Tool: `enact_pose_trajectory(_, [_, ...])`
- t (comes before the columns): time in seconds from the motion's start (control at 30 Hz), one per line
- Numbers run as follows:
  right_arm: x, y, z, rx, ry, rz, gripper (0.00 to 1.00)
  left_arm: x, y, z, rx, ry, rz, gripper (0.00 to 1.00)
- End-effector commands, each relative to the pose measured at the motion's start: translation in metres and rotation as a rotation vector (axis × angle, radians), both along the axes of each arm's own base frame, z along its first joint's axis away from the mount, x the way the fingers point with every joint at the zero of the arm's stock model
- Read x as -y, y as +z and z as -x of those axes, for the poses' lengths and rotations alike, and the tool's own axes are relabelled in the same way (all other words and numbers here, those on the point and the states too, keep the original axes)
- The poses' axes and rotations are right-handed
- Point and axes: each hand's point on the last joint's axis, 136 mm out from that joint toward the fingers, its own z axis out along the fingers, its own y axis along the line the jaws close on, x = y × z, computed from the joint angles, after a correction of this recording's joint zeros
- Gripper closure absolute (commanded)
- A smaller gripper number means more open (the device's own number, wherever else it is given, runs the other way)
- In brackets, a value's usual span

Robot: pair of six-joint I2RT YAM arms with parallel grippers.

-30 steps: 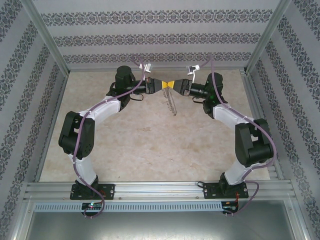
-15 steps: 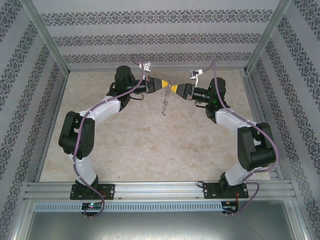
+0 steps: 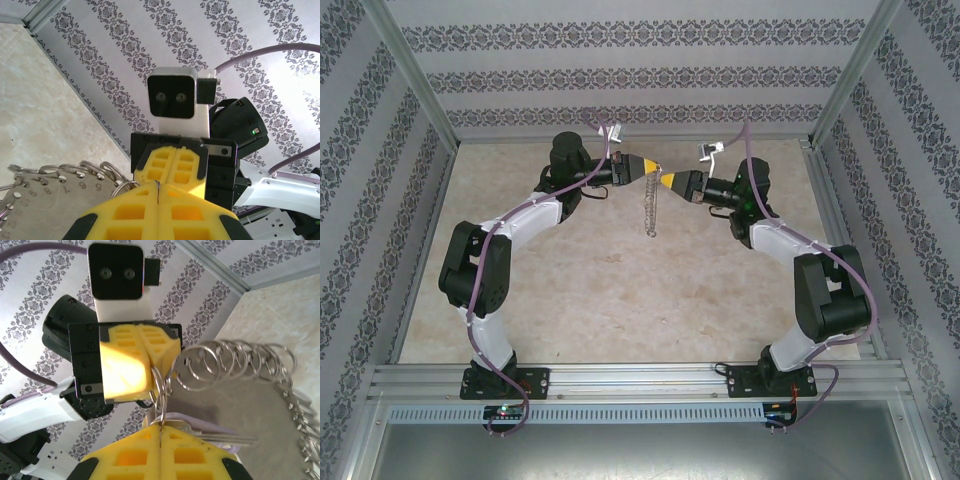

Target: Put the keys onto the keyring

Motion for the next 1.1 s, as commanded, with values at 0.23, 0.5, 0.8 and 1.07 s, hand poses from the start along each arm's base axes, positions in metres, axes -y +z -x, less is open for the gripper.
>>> enact_pose_trajectory(0.23, [-0.022, 0.004, 0.027, 0.055, 0.103, 0.002, 1.00, 0.002, 0.013, -0.001, 0.067, 0.010, 0.041, 1.00])
enact_pose_trajectory(0.5, [0.021, 0.002, 0.024, 0.042, -0.004, 0.005, 0.80, 0.002, 0.012, 0.000, 0.066, 0.005, 0.041, 1.00])
enact_pose_trajectory(0.8, [0.038, 0.023, 0.000, 0.064, -0.107, -0.026, 0.58, 0.003, 0.015, 0.001, 0.072, -0.002, 0.048, 1.00])
enact_pose_trajectory(1.07, [0.021, 0.033, -0.023, 0.074, -0.086, -0.070, 0.57, 0.002, 0.019, 0.003, 0.075, -0.005, 0.056, 1.00])
